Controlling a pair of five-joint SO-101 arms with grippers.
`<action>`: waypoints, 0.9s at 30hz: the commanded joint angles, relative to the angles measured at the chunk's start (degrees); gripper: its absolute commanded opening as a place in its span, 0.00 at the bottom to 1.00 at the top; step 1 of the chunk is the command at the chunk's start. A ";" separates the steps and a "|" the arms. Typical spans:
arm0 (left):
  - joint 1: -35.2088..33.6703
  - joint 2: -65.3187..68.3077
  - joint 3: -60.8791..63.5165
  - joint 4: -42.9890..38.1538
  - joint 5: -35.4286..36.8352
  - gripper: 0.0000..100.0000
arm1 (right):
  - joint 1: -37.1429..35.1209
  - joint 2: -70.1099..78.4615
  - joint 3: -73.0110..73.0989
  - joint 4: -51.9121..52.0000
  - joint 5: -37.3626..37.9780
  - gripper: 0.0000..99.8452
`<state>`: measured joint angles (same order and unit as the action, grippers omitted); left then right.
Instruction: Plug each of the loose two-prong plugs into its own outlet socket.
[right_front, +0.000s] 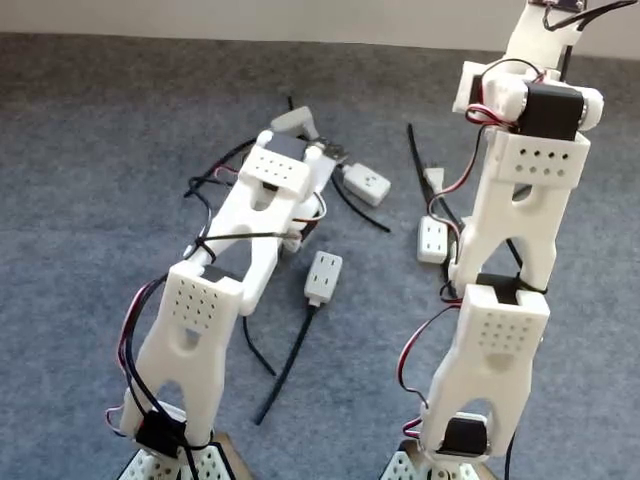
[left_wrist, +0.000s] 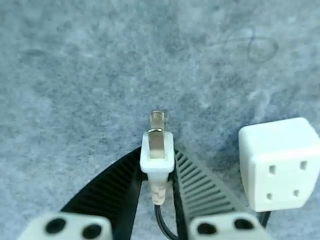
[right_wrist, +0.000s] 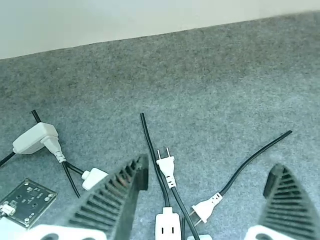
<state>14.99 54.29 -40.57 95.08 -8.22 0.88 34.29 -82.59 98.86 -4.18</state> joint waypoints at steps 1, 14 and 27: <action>1.19 -1.54 -4.62 -3.52 0.44 0.01 | 0.66 -4.70 -2.42 2.42 0.70 0.36; -2.51 -32.40 -1.27 5.89 11.78 0.01 | 4.35 -13.32 -1.89 2.33 0.70 0.36; 1.54 -90.07 54.81 -27.34 12.31 0.01 | 10.42 -13.49 -1.89 2.33 0.88 0.22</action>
<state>16.22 -17.98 -8.31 87.96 3.65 10.73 24.00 -82.59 98.95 -4.00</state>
